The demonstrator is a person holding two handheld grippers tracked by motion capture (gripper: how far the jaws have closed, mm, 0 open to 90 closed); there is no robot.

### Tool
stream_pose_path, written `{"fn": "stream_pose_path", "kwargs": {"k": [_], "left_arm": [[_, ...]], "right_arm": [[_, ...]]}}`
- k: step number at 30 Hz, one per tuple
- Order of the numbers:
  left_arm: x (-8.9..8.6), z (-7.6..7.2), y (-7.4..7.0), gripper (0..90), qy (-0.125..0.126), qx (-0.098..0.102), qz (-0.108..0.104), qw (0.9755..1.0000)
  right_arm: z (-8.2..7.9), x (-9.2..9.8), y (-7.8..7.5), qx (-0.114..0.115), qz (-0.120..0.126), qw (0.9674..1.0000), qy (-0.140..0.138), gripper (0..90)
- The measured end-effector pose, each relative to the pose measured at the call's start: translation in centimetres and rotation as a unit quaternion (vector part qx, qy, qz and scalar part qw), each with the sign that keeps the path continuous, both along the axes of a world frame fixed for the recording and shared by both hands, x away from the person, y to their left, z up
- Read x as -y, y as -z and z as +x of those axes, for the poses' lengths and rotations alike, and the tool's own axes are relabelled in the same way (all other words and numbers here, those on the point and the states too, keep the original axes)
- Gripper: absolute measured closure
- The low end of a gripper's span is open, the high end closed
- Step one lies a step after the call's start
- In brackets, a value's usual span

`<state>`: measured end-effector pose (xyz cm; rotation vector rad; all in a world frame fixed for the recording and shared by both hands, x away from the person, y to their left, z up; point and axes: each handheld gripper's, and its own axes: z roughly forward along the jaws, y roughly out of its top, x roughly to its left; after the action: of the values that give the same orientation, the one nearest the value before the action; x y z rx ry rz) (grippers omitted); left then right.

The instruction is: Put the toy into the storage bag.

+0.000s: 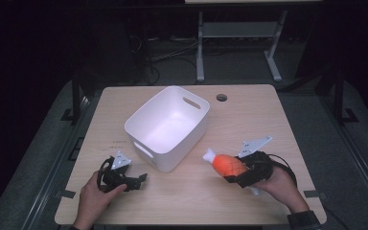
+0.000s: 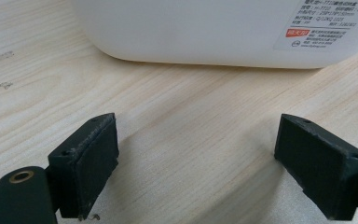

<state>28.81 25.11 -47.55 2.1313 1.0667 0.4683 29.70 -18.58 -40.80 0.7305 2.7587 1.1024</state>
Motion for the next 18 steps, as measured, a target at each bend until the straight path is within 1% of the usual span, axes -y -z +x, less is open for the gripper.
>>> {"fn": "stream_pose_path", "kwargs": {"k": [8, 18], "left_arm": [[0.0, 0.0, 0.0, 12.6, 0.000, 0.000, -0.001, 1.0000], [0.0, 0.0, 0.0, 12.6, -0.002, 0.000, -0.002, 1.0000]], "right_arm": [[0.6, -0.2, -1.4, 0.007, 0.005, 0.9999, -0.013, 26.1], [1.6, -0.5, -3.3, 0.019, 0.009, 0.9996, -0.020, 26.1]]}}
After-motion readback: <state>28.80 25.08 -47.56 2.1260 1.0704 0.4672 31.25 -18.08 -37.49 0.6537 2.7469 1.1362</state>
